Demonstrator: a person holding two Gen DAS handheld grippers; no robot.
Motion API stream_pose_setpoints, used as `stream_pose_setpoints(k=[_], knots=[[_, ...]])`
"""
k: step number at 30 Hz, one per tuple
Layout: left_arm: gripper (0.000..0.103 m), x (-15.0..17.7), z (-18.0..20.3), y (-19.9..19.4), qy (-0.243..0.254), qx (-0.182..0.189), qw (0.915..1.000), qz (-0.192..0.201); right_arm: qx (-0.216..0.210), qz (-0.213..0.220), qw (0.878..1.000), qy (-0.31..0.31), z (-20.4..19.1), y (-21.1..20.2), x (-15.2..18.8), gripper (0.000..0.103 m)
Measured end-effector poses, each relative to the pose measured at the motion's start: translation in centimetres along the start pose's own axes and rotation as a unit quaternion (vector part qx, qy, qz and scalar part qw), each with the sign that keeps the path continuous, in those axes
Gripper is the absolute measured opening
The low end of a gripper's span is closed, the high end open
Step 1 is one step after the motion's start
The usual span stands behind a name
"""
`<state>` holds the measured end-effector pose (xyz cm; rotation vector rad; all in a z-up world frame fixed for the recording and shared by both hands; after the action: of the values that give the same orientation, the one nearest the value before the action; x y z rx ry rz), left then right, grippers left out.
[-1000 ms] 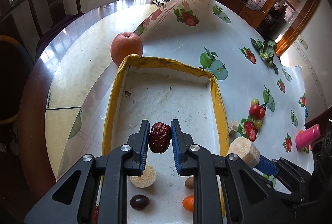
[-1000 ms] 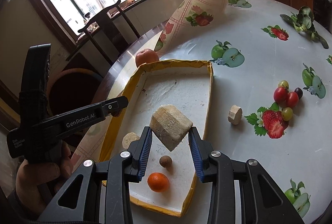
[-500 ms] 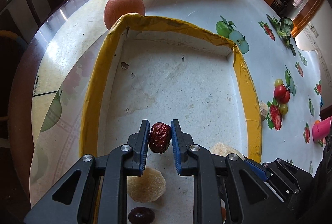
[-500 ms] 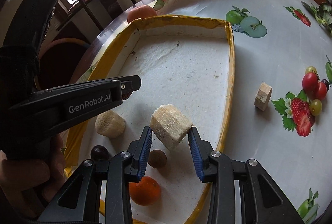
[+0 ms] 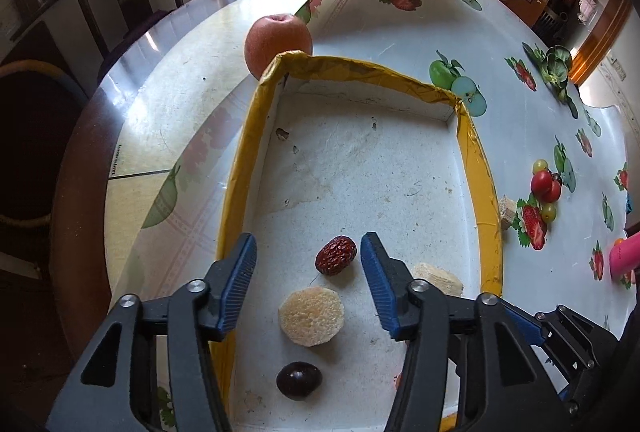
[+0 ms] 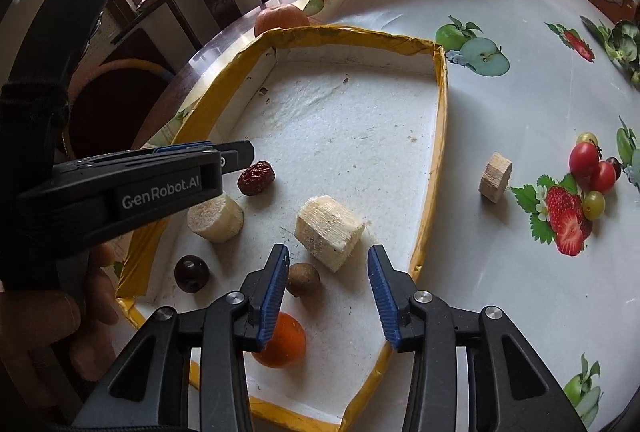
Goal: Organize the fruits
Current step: 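Carry the date and bread chunk into the tray and open both tools, then withdraw both tools from the tray toward the remaining foods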
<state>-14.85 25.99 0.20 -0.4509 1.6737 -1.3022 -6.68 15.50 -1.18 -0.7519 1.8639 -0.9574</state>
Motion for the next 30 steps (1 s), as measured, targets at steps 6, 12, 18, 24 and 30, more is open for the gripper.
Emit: stream_pose_setpoints(k=[6,12,18,24,30], knots=[[0.056,0.1,0.1,-2.5,0.009,-0.020,0.9995,0.023,-0.007,0.040,0.999,0.030,0.8,-4.1,0.3,0.043],[0.056,0.4,0.6,-4.2,0.011,-0.016,0.9993,0.032,0.003,0.065,0.997,0.048,2.0,-7.2,0.7,0.043],[0.056,0.7,1.5,-5.6,0.019,-0.014,0.9988,0.042,0.017,0.078,0.994,0.071,3.6,-9.4,2.0,0.043],[0.056,1.3,2.6,-6.7,0.030,-0.008,0.9984,0.048,0.028,0.084,0.992,0.094,5.3,-10.8,3.8,0.043],[0.057,1.7,3.8,-7.3,0.041,-0.003,0.9979,0.050,0.038,0.085,0.989,0.112,6.8,-11.7,5.5,0.043]])
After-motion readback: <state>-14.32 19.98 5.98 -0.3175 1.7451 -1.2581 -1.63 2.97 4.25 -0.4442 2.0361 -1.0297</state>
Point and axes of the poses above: each gripper's, at about its wrist camera, not at the fingertips, and y roughly the way its jaws point, z to its right, x to its underside, the point moved 4 cm from there along y, roughly the way its jaws point, and after that the axes turned 5 degrees about -x, right-handed, at the moved point
